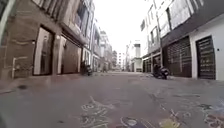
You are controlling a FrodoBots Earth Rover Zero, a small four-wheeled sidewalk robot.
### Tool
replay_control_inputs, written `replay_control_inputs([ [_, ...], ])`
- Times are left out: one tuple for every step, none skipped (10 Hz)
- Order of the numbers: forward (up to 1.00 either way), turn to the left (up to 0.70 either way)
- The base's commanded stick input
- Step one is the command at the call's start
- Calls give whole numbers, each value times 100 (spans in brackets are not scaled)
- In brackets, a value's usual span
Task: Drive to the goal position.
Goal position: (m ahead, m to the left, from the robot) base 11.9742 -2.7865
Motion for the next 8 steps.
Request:
replay_control_inputs([
  [100,6],
  [100,6],
  [100,6],
  [100,6],
  [100,-6],
  [100,-34],
  [100,-34],
  [100,-34],
])
